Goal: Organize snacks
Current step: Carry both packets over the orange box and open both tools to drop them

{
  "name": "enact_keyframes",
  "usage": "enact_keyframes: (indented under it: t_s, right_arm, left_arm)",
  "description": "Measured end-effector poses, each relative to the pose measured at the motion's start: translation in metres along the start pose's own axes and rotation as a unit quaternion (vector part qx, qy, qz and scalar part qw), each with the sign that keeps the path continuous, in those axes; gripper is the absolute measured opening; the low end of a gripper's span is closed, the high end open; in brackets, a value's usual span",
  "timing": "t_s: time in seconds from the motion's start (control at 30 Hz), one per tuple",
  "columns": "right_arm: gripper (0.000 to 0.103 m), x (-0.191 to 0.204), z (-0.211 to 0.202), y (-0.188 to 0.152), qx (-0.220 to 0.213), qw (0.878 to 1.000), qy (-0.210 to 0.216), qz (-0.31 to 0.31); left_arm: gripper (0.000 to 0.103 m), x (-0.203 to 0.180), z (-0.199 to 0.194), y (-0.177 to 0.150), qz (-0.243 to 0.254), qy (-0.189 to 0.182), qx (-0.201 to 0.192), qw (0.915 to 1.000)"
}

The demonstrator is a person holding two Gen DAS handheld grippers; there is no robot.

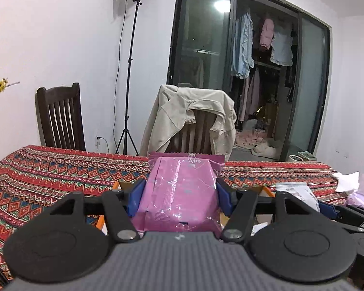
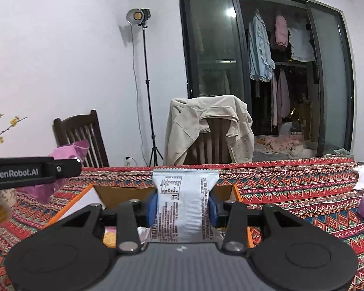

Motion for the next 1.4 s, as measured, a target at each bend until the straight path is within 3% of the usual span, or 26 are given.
enact_keyframes:
  t_s: [0.2, 0.43, 0.47, 0.53, 0.57, 0.6, 1.1, 1.4]
  right_arm:
    - [0.040, -0.006, 0.029, -0.018, 0.004, 1.000, 0.004, -0.003]
    - [0.043, -0.004, 0.053, -0.034, 0.039, 0.999, 0.002, -0.019]
    - [0.049, -0.004, 0.055, -0.036, 0.044, 0.999, 0.002, -0.016]
    - [0.075, -0.006, 0.058, -0.040, 0.053, 0.999, 0.003, -0.011]
    - [0.095, -0.006, 0.055, -0.042, 0.052, 0.999, 0.004, -0.008]
    - [0.103, -0.007, 0.054, -0.042, 0.048, 0.999, 0.005, -0.005]
    - [0.103, -0.009, 0.037, -0.037, 0.030, 1.000, -0.005, -0.006]
    - [0.103, -0.006, -0.009, -0.017, -0.003, 1.000, -0.008, -0.011]
  left_arm:
    - [0.063, 0.020, 0.036, -0.012, -0.021, 0.006, 0.023, 0.9995]
    - [0.063, 0.032, 0.066, -0.028, -0.026, 0.012, 0.065, 0.9975]
    - [0.066, 0.033, 0.067, -0.030, -0.031, 0.011, 0.068, 0.9971]
    - [0.085, 0.037, 0.066, -0.030, -0.043, 0.010, 0.065, 0.9969]
    - [0.099, 0.039, 0.063, -0.029, -0.045, 0.013, 0.059, 0.9971]
    - [0.103, 0.040, 0.061, -0.027, -0.047, 0.019, 0.051, 0.9974]
    - [0.103, 0.031, 0.049, -0.021, -0.031, 0.019, 0.043, 0.9984]
    - [0.103, 0.028, 0.002, 0.000, -0.037, 0.001, 0.010, 0.9993]
Point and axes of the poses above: each gripper's, at about its wrist camera, not at the fingertips, and z roughly the way its jaws point, x to its left, y to its top, the point moved 9 cm from there along z, roughly the way its jaws point, and after that the axes turned 12 degrees about x, right-handed, at the moved point
